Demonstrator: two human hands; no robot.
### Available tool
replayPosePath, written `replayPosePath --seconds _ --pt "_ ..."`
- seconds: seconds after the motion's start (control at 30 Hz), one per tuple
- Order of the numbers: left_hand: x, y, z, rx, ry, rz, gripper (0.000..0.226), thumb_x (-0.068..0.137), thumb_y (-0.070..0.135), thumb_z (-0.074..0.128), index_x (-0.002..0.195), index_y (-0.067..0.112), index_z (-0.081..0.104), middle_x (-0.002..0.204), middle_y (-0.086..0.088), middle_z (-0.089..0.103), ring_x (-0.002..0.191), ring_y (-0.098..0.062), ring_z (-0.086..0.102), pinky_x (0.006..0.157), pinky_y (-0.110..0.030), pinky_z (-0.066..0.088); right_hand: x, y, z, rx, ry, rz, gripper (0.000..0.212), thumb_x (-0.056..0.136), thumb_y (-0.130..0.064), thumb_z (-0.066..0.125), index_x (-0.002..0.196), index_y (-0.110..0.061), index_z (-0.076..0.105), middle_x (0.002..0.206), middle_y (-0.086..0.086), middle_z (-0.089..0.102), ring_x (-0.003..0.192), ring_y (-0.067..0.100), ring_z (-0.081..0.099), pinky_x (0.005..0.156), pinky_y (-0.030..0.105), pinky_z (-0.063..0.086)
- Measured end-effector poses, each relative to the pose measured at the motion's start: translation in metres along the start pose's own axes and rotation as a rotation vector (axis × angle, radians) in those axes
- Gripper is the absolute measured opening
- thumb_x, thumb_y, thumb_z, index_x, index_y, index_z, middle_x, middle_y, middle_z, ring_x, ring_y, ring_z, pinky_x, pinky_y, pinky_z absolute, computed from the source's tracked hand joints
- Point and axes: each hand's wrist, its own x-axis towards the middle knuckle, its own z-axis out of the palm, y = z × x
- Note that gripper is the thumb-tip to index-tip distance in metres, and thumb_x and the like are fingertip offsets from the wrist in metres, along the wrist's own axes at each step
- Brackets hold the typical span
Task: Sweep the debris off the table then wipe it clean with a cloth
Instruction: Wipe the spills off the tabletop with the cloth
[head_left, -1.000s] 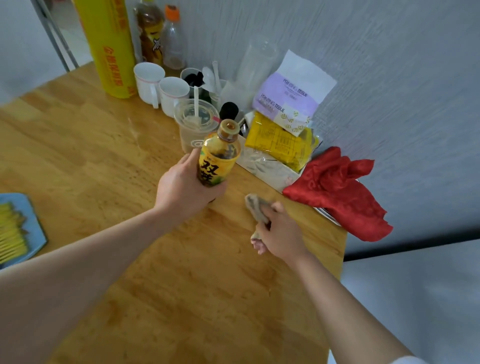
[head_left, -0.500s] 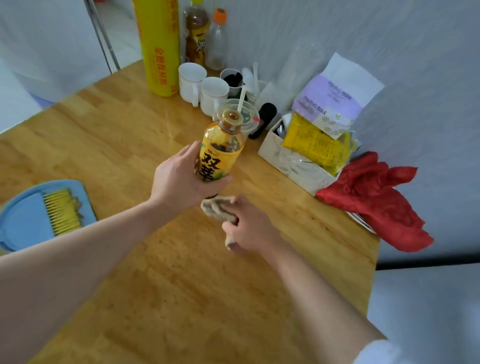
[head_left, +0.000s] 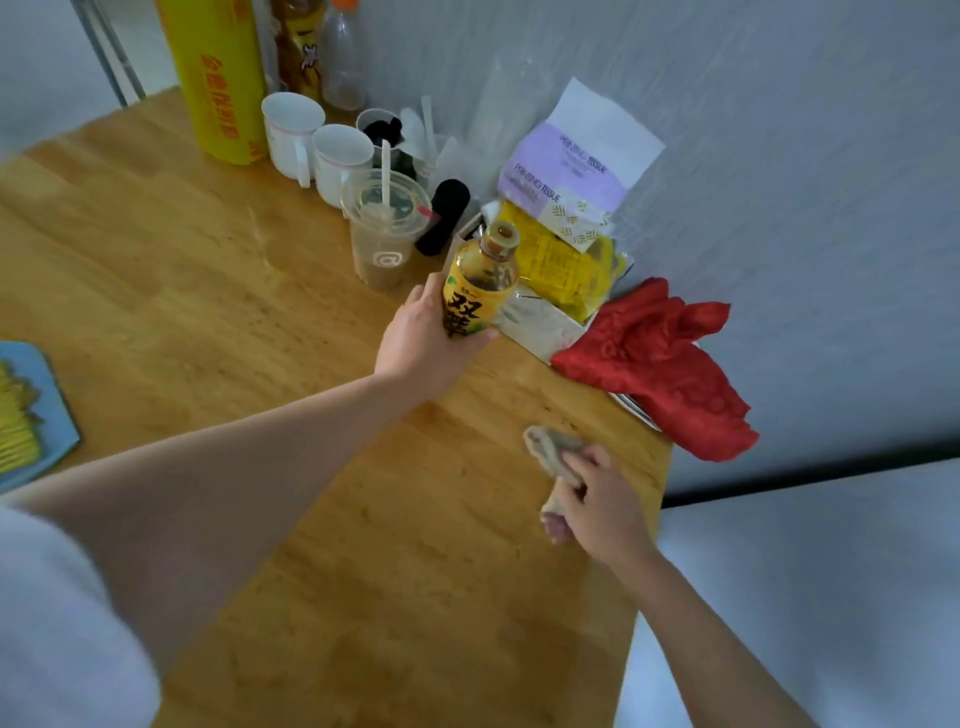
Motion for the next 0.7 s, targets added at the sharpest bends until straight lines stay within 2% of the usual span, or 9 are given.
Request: replayPosePath --seconds 0.07,0.13,0.23,0.3,0.37,0.43,0.53,0.6,0.7 --pt "0.002 0.002 0.008 -0.030 0.001 -0.038 0.061 0.077 0.054 0.075 0.118 0.019 0.046 0.112 -0.003 0.055 0.104 -0.027 0.056 0.084 -0.044 0.051 0.004 0.040 -0.016 0.046 0.208 0.331 0.037 0.102 -0.023 0.050 0.138 -0.016 0.056 0.137 0.009 0.043 0.096 0.029 0.061 0.088 0.037 0.050" --pt "0.006 0.003 0.015 -0.062 -0.008 -0.068 0.064 0.079 0.052 0.074 0.124 0.018 0.043 0.116 -0.005 0.053 0.109 -0.029 0.055 0.088 -0.047 0.050 0.013 0.052 -0.018 0.067 0.262 0.462 0.037 0.102 -0.023 0.049 0.138 -0.016 0.054 0.131 0.016 0.044 0.088 0.029 0.054 0.085 0.038 0.047" --pt "0.014 0.010 0.023 -0.095 -0.070 -0.106 0.068 0.086 0.044 0.070 0.136 0.015 0.034 0.128 -0.011 0.048 0.118 -0.033 0.051 0.090 -0.040 0.045 0.036 0.040 -0.013 0.051 0.293 0.392 0.028 0.101 -0.019 0.049 0.126 -0.014 0.059 0.134 0.017 0.043 0.108 0.035 0.056 0.090 0.040 0.046" --pt "0.016 0.012 0.026 -0.098 -0.128 -0.137 0.073 0.092 0.038 0.065 0.146 0.013 0.023 0.137 -0.014 0.043 0.126 -0.034 0.047 0.090 -0.036 0.039 0.047 0.021 -0.008 0.033 0.281 0.302 0.024 0.099 -0.018 0.050 0.121 -0.018 0.060 0.129 0.011 0.043 0.110 0.030 0.056 0.085 0.036 0.049" --pt "0.010 0.009 0.024 -0.058 -0.201 -0.167 0.084 0.095 0.032 0.060 0.155 0.011 0.005 0.152 -0.015 0.031 0.138 -0.033 0.036 0.102 -0.036 0.036 0.043 -0.001 0.000 0.069 0.195 0.164 0.028 0.099 -0.018 0.053 0.126 -0.022 0.058 0.121 -0.001 0.041 0.092 0.021 0.067 0.069 0.033 0.059" --pt "-0.005 -0.003 0.019 0.035 -0.264 -0.165 0.088 0.097 0.030 0.056 0.157 0.009 -0.006 0.162 -0.015 0.014 0.147 -0.031 0.021 0.115 -0.038 0.027 0.020 -0.017 0.010 0.130 0.079 -0.012 0.030 0.103 -0.021 0.052 0.131 -0.025 0.057 0.119 -0.009 0.039 0.068 0.012 0.070 0.054 0.025 0.059" --pt "-0.034 -0.027 0.005 0.243 -0.296 -0.080 0.076 0.097 0.026 0.053 0.158 0.019 0.009 0.162 -0.010 0.019 0.149 -0.031 0.018 0.118 -0.045 0.027 -0.025 -0.006 0.008 0.139 -0.125 -0.207 0.028 0.102 -0.019 0.052 0.127 -0.028 0.062 0.118 -0.016 0.040 0.061 0.007 0.067 0.055 0.019 0.055" --pt "-0.048 -0.042 -0.007 0.370 -0.330 -0.002 0.067 0.097 0.027 0.054 0.155 0.027 0.021 0.161 -0.006 0.023 0.151 -0.029 0.014 0.119 -0.046 0.025 -0.035 0.031 -0.004 0.188 -0.056 -0.093 0.029 0.100 -0.013 0.055 0.126 -0.023 0.065 0.117 -0.014 0.045 0.064 0.007 0.069 0.058 0.022 0.057" --pt "-0.066 -0.052 -0.023 0.543 -0.352 0.032 0.065 0.097 0.035 0.054 0.154 0.035 0.024 0.162 -0.006 0.020 0.152 -0.031 0.006 0.121 -0.049 0.017 -0.029 0.069 -0.023 0.174 0.187 0.233 0.031 0.099 -0.006 0.056 0.129 -0.006 0.064 0.119 -0.001 0.050 0.079 0.008 0.065 0.064 0.012 0.043"
